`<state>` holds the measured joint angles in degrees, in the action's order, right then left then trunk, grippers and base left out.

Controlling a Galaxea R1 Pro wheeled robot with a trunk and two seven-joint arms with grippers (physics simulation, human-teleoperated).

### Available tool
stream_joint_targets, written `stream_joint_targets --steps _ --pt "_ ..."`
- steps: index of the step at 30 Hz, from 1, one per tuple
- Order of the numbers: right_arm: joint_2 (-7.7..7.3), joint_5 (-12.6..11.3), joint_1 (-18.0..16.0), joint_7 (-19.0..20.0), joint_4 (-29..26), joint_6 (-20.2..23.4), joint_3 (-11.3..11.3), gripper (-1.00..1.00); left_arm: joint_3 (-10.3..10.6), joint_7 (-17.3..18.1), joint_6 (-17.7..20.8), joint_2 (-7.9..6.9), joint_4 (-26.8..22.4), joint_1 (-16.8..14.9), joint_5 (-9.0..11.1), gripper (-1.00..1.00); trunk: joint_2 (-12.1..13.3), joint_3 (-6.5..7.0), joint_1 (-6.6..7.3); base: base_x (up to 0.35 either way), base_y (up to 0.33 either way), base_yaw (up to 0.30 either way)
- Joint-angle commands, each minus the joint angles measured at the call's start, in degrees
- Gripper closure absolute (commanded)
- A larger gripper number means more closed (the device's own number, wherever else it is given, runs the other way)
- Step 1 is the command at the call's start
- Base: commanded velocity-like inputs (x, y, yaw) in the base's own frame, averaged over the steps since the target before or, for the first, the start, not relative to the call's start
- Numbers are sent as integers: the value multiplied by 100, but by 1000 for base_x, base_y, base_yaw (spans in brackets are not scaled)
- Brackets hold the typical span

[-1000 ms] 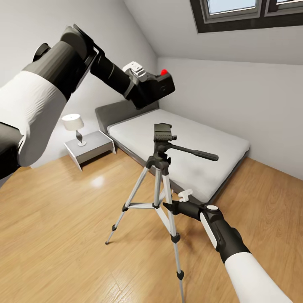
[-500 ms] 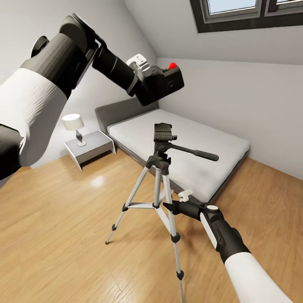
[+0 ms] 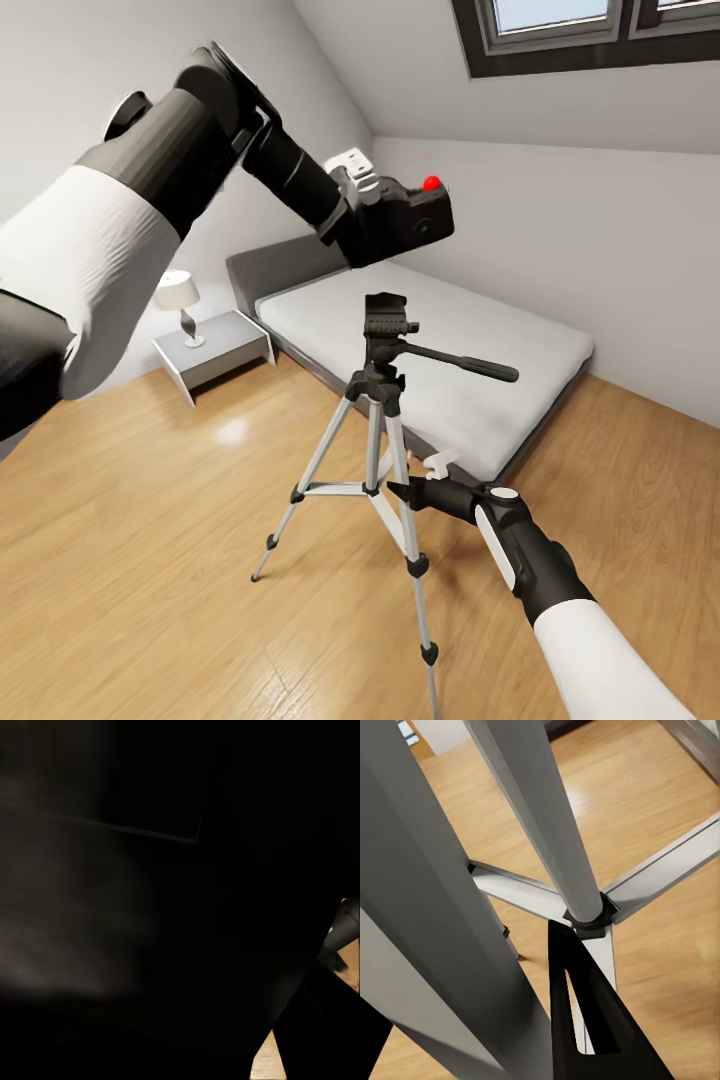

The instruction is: Attach the digital camera to the camera tripod in the bedroom.

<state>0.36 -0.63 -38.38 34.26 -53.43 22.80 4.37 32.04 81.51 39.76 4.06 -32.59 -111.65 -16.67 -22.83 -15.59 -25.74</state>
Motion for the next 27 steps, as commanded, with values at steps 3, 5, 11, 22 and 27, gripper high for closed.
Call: stream_joint_targets --steps 3,5,11,22,27 --pt "-1 220 -3 11 17 58 -10 100 299 49 60 9 -5 -6 -48 100 -9 -12 -4 0 0 0" --pt "-1 222 -1 11 17 58 -9 100 418 50 66 8 -9 -6 -46 100 -9 -12 -4 0 0 0" --pt "2 236 -2 15 17 58 0 100 622 50 107 5 -16 -6 -46 100 -9 -12 -4 0 0 0" --pt "7 239 -2 19 17 58 10 100 668 51 120 -96 -241 -6 -8 100 -9 -12 -4 0 0 0" --pt "7 239 -1 19 17 58 11 100 667 56 127 -167 -363 -6 2 100 -9 -12 -4 0 0 0"
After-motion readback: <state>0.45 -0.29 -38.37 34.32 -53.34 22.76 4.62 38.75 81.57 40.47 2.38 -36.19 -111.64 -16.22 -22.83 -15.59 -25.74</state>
